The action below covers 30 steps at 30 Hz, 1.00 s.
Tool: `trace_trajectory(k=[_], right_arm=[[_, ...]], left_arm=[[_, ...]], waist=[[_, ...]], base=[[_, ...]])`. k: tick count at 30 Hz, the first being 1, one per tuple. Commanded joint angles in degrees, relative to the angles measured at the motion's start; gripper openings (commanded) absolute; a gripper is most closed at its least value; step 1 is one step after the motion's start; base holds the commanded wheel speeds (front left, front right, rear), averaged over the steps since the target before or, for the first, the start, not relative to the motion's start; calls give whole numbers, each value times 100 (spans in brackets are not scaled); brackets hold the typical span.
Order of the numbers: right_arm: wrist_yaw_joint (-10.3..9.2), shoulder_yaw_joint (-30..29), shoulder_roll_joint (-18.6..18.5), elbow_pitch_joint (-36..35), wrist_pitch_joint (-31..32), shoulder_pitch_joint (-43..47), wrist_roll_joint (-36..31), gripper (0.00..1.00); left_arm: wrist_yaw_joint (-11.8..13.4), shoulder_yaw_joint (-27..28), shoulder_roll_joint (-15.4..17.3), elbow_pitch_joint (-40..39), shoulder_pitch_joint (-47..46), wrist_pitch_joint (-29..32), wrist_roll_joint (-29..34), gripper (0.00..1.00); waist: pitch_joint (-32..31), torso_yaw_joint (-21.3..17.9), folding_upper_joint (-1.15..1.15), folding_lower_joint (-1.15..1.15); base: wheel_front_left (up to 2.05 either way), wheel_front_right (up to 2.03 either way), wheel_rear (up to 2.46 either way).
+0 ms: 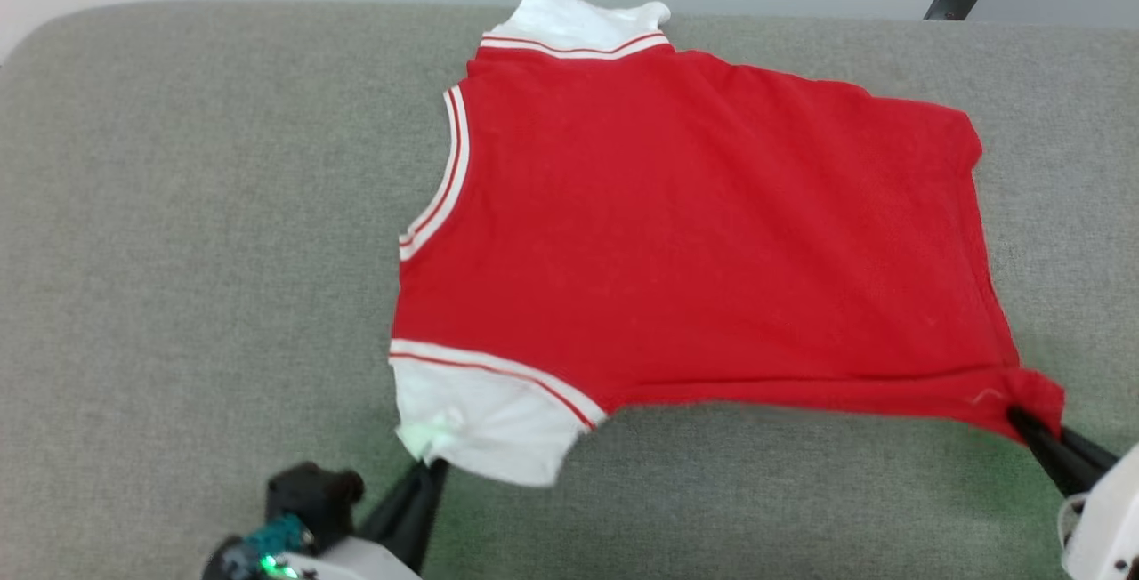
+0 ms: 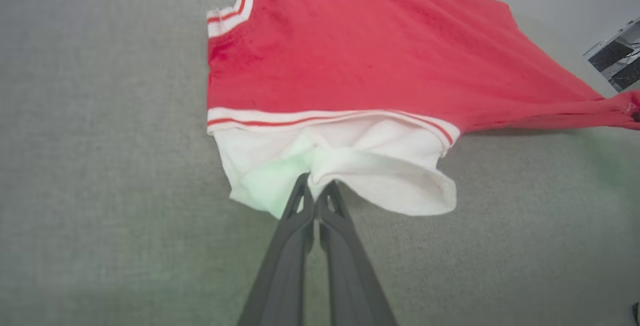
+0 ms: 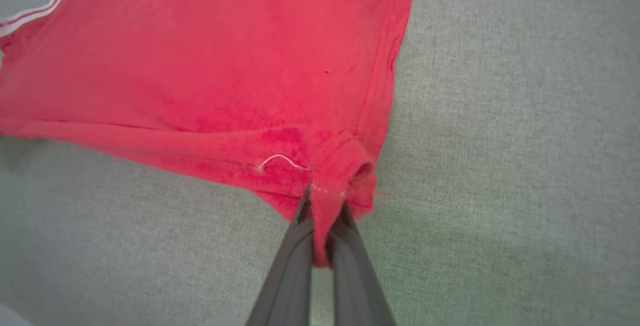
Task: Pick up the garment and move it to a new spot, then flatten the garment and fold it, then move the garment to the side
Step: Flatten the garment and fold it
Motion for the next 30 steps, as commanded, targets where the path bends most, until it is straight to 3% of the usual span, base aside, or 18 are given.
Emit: trace_trajectory(k=[1, 8, 17, 24, 30], right_arm=[[-9, -132, 37, -33, 65, 214, -46, 0], [-9, -349, 106, -81, 297, 629, 24, 0], [-10, -589, 34, -122, 636, 296, -141, 0], [-10, -393, 0, 39, 1137, -655, -349, 0], [-10, -89, 42, 552, 1497, -1672, -613, 0]], left_arm=[[96, -45, -91, -35, 186, 7, -74, 0], [310, -56, -202, -125, 531, -10, -259, 0], [534, 173, 525, -623, -42, 389, 55, 0], [42, 240, 962, -557, -1369, 1161, 487, 0], [-742, 164, 784, 120, -2511, 1754, 626, 0]], waist=[[17, -10, 0, 0], [77, -50, 0, 0], [152, -127, 0, 0], [385, -259, 0, 0], [645, -388, 0, 0]], base=[[0, 0, 0], [0, 0, 0], [0, 0, 0], [0, 0, 0], [0, 0, 0]])
